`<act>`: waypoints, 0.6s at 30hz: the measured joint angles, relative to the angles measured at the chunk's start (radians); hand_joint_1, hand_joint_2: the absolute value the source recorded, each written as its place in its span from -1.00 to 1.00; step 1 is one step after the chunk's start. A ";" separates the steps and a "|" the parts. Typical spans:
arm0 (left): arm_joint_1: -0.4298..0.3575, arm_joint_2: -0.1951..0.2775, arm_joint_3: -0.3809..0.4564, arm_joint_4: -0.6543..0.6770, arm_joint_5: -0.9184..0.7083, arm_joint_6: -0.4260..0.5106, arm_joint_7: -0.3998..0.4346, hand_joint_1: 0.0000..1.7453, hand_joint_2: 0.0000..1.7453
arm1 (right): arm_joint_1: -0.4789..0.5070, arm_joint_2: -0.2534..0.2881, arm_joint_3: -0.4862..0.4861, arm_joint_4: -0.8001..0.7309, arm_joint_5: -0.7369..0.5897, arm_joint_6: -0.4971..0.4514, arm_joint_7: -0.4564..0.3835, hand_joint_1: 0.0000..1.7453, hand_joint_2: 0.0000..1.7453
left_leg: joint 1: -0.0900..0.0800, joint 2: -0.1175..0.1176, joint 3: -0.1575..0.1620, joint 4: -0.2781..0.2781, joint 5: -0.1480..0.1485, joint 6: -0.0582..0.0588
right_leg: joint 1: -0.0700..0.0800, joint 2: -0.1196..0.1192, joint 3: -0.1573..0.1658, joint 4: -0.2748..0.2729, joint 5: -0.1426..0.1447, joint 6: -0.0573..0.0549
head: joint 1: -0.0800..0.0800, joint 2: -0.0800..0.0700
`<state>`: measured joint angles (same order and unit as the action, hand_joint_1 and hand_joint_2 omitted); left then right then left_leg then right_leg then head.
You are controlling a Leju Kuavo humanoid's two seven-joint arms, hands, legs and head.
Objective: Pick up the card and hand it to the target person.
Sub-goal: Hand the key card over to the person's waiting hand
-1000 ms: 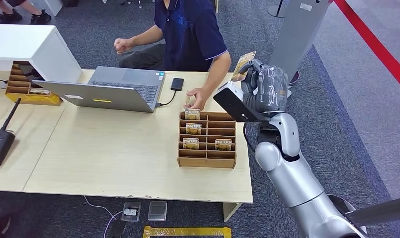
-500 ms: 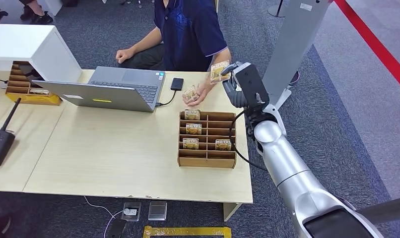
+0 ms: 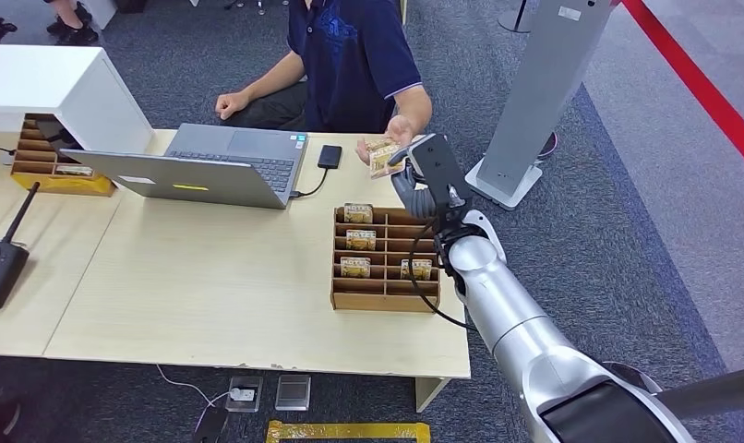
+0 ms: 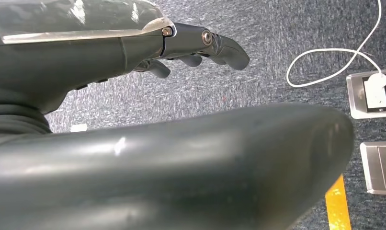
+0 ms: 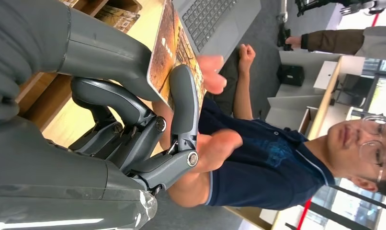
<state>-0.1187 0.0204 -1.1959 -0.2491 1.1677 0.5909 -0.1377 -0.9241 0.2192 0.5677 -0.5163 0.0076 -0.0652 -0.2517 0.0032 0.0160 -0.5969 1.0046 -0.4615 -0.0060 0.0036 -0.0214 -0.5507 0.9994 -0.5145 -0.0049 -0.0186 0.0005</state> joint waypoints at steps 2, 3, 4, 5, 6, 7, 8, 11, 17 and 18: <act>0.000 0.001 0.000 0.000 0.000 0.000 0.000 -1.00 -1.00 | -0.002 0.006 0.000 0.012 0.001 -0.003 0.000 0.78 1.00 | 0.000 0.000 0.000 0.000 0.000 0.000 | 0.000 0.000 0.000 0.000 0.000 0.000 | 0.000 0.000; 0.000 0.001 0.000 0.000 0.000 0.000 0.000 -1.00 -1.00 | -0.002 0.008 0.001 0.017 0.001 -0.005 0.001 0.74 1.00 | 0.000 0.000 0.000 0.000 0.000 0.000 | 0.000 0.000 0.000 0.000 0.000 0.000 | 0.000 0.000; 0.000 0.001 0.000 0.000 0.000 0.000 0.000 -1.00 -1.00 | -0.002 0.011 0.001 0.022 0.002 -0.008 0.001 0.66 1.00 | 0.000 0.000 0.000 0.000 0.000 0.000 | 0.000 0.000 0.000 0.000 0.000 0.000 | 0.000 0.000; 0.000 0.001 0.000 0.000 0.000 0.001 0.000 -1.00 -1.00 | -0.002 0.013 0.001 0.026 0.003 -0.011 0.001 0.35 1.00 | 0.000 0.000 0.000 0.000 0.000 0.000 | 0.000 0.000 0.000 0.000 0.000 0.000 | 0.000 0.000; 0.000 0.001 0.000 0.000 0.000 0.001 0.000 -1.00 -1.00 | -0.003 0.015 0.001 0.031 0.005 -0.014 0.001 0.02 1.00 | 0.000 0.000 0.000 0.000 0.000 0.000 | 0.000 0.000 0.000 0.000 0.000 0.000 | 0.000 0.000; 0.000 0.001 0.000 0.000 0.000 0.001 0.000 -1.00 -1.00 | -0.003 0.017 0.001 0.035 0.007 -0.017 0.001 -0.40 1.00 | 0.000 0.000 0.000 0.000 0.000 0.000 | 0.000 0.000 0.000 0.000 0.000 0.000 | 0.000 0.000; 0.000 0.002 0.000 0.000 0.000 0.001 0.000 -1.00 -1.00 | -0.003 0.019 0.001 0.038 0.008 -0.018 0.001 -0.78 1.00 | 0.000 0.000 0.000 0.000 0.000 0.000 | 0.000 0.000 0.000 0.000 0.000 0.000 | 0.000 0.000; 0.000 0.003 0.000 0.000 0.001 0.002 0.000 -1.00 -1.00 | -0.005 0.025 0.002 0.047 0.014 -0.026 0.001 -1.00 1.00 | 0.000 0.000 0.000 0.000 0.000 0.000 | 0.000 0.000 0.000 0.000 0.000 0.000 | 0.000 0.000; 0.000 0.004 0.000 0.000 0.002 0.002 0.007 -1.00 -1.00 | -0.010 0.032 0.005 0.066 0.039 -0.062 -0.001 -1.00 1.00 | 0.000 0.000 0.000 0.000 0.000 0.000 | 0.000 0.000 0.000 0.000 0.000 0.000 | 0.000 0.000; 0.000 0.004 0.000 0.000 0.003 0.002 0.008 -1.00 -1.00 | -0.010 0.033 0.006 0.068 0.043 -0.073 -0.004 -1.00 1.00 | 0.000 0.000 0.000 0.000 0.000 0.000 | 0.000 0.000 0.000 0.000 0.000 0.000 | 0.000 0.000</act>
<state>-0.1184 0.0240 -1.1959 -0.2491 1.1706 0.5930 -0.1294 -0.9344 0.2522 0.5735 -0.4485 0.0502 -0.1385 -0.2554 0.0032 0.0160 -0.5969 1.0046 -0.4615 -0.0060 0.0036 -0.0214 -0.5507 0.9994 -0.5145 -0.0049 -0.0186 0.0006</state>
